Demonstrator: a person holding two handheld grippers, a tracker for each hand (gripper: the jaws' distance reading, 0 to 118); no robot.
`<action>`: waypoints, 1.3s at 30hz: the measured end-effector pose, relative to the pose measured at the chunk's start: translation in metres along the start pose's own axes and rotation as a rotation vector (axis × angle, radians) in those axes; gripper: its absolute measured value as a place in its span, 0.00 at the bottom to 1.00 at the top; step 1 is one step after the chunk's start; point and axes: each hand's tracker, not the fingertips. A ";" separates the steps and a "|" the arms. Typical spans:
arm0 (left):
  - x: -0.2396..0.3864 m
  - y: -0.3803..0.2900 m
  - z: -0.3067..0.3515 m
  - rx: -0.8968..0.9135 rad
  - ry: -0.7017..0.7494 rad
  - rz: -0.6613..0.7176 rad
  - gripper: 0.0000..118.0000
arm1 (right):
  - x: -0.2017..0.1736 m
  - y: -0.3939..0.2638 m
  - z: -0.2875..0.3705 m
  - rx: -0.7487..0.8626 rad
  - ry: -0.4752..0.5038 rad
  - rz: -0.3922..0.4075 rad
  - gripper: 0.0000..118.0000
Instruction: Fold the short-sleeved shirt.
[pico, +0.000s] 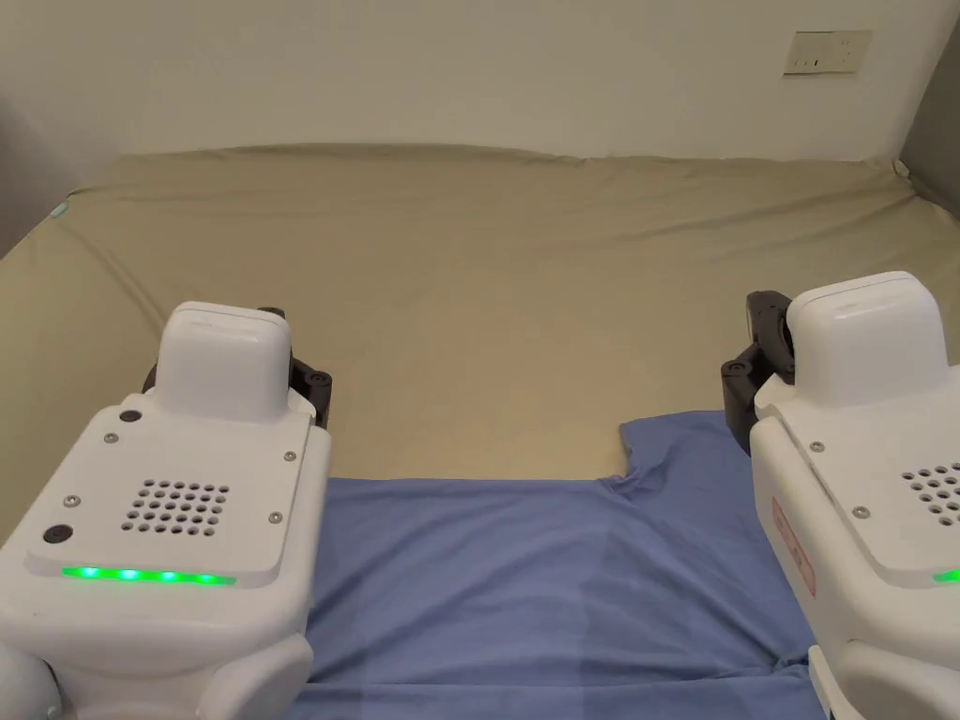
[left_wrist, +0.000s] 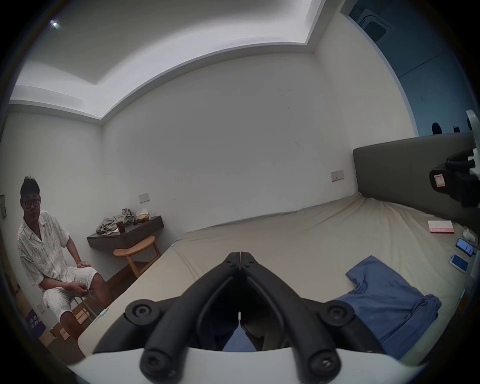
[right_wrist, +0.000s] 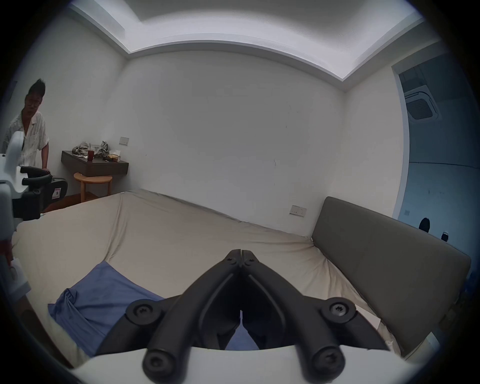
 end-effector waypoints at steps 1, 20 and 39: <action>-0.001 -0.002 -0.002 -0.010 0.000 0.003 0.00 | 0.001 -0.003 -0.003 -0.013 0.001 -0.001 0.00; -0.060 -0.219 -0.211 -0.697 -0.006 0.060 0.92 | 0.028 -0.100 -0.089 -0.343 0.008 -0.049 0.00; -0.033 -0.239 -0.296 -0.812 -0.084 0.012 0.02 | 0.046 -0.124 -0.124 -0.472 0.005 -0.058 0.00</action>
